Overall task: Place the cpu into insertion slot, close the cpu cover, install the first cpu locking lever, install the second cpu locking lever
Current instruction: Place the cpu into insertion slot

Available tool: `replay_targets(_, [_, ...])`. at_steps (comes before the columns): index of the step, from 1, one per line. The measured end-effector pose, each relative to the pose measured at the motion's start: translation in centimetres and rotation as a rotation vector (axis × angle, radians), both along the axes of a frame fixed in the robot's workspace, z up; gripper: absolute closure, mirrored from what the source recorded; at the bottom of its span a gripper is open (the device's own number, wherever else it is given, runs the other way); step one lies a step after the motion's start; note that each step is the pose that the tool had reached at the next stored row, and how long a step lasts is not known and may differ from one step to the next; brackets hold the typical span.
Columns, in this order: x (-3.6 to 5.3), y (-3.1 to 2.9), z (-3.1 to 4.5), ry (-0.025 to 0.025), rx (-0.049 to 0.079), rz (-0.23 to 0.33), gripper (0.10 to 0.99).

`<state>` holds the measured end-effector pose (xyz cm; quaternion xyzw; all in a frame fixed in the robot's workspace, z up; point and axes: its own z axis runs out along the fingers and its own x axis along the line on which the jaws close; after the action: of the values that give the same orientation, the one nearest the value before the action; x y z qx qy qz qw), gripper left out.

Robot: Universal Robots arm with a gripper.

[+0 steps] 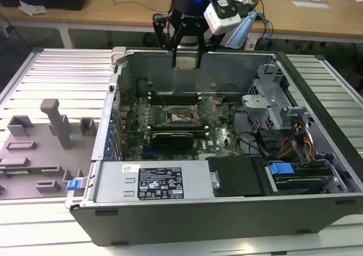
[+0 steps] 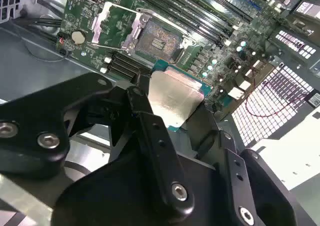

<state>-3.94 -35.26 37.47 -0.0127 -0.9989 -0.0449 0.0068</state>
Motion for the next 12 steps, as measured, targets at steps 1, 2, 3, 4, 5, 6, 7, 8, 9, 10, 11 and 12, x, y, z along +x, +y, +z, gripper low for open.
replay_targets(1, [0.0, 0.0, 0.0, -0.0001, 0.0, 0.0, 0.545])
replay_targets(2, [0.0, 0.0, 0.0, -0.0002, 0.0, 0.0, 0.545])
replay_targets(3, [0.0, 0.0, 0.0, -0.0002, 0.0, 0.0, 0.545])
replay_targets(4, [0.0, 0.0, 0.0, -0.0003, 0.0, 0.0, 0.545])
replay_targets(5, [0.0, 0.0, 0.0, -0.0003, 0.0, 0.0, 0.545])
replay_targets(6, [0.0, 0.0, -0.01, -0.0003, 0.0, 0.0, 0.545])
replay_targets(7, [0.0, 0.0, -0.05, -0.0003, 0.0, 0.0, 0.545])
replay_targets(8, [0.0, 0.0, -0.21, -0.0005, 0.0, 0.0, 0.545])
replay_targets(9, [0.0, 0.0, -0.36, -0.0005, 0.0, 0.0, 0.545])
replay_targets(10, [0.0, 0.0, -0.49, -0.0006, 0.0, 0.0, 0.545])
replay_targets(11, [0.0, 0.0, -0.71, -0.001, 0.0, 0.0, 0.545])
replay_targets(12, [0.0, 0.0, -0.94, -0.0014, 0.0, 0.0, 0.545])
